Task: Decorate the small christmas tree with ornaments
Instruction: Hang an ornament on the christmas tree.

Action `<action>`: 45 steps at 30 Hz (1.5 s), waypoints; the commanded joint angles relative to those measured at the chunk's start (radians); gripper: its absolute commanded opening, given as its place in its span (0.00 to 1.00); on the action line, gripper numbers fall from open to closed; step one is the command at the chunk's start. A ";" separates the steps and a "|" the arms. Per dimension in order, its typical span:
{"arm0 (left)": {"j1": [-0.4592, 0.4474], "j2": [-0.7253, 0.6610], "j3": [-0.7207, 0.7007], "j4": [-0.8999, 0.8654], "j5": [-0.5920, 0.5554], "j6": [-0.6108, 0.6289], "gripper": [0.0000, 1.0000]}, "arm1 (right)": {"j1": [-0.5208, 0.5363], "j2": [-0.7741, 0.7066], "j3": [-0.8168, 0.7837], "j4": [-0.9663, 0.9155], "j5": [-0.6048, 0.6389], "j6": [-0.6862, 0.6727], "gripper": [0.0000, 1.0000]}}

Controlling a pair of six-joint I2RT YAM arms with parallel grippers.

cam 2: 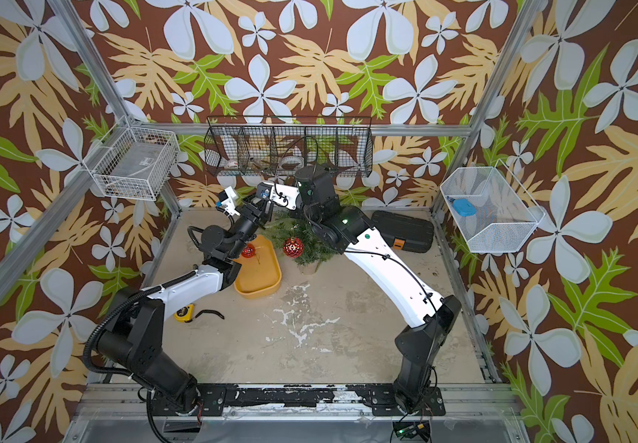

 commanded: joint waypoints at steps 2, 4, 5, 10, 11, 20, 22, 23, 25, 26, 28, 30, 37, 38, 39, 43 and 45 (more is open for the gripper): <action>0.008 -0.011 -0.002 0.072 -0.006 -0.020 0.20 | 0.001 0.009 0.011 0.009 0.013 0.002 0.00; 0.008 -0.013 0.002 0.073 -0.004 -0.019 0.20 | 0.001 0.010 0.011 0.009 0.016 0.002 0.00; 0.008 -0.013 0.005 0.069 -0.005 -0.016 0.20 | 0.001 0.013 0.012 0.010 0.016 0.001 0.00; 0.008 -0.005 0.016 0.053 -0.009 -0.009 0.20 | 0.000 0.024 0.024 0.008 0.024 0.001 0.00; 0.008 -0.004 0.017 0.052 -0.007 -0.009 0.20 | 0.001 0.029 0.025 0.009 0.027 -0.003 0.00; 0.008 0.004 0.035 0.027 -0.005 0.006 0.20 | 0.001 0.041 0.026 0.020 0.073 -0.026 0.00; 0.008 0.008 0.032 0.025 -0.008 0.007 0.20 | 0.000 0.039 0.023 0.027 0.085 -0.032 0.00; 0.008 0.009 0.032 0.025 -0.006 0.007 0.20 | 0.001 0.037 0.021 0.030 0.089 -0.035 0.00; 0.008 0.012 0.032 0.025 -0.007 0.005 0.20 | 0.000 0.035 0.015 0.034 0.095 -0.039 0.00; 0.008 0.012 0.031 0.025 -0.007 0.006 0.20 | 0.001 0.032 0.013 0.034 0.096 -0.039 0.00; 0.008 0.011 0.029 0.025 -0.007 0.006 0.19 | 0.001 0.031 0.006 0.035 0.099 -0.041 0.00; 0.008 0.012 0.028 0.024 -0.009 0.007 0.19 | 0.001 0.035 0.006 0.037 0.106 -0.044 0.00; 0.008 0.017 0.026 0.037 -0.002 -0.007 0.19 | 0.000 0.038 0.003 0.037 0.108 -0.047 0.00; 0.008 0.016 0.024 0.039 0.001 -0.009 0.19 | 0.001 0.036 0.002 0.037 0.108 -0.047 0.00; 0.008 0.014 0.023 0.040 0.005 -0.008 0.19 | 0.001 0.034 0.000 0.036 0.110 -0.048 0.00; 0.004 0.013 0.018 0.038 0.005 -0.009 0.19 | 0.001 0.029 -0.003 0.040 0.114 -0.049 0.00; 0.003 0.013 0.015 0.042 0.005 -0.013 0.19 | 0.000 0.028 -0.006 0.042 0.116 -0.050 0.00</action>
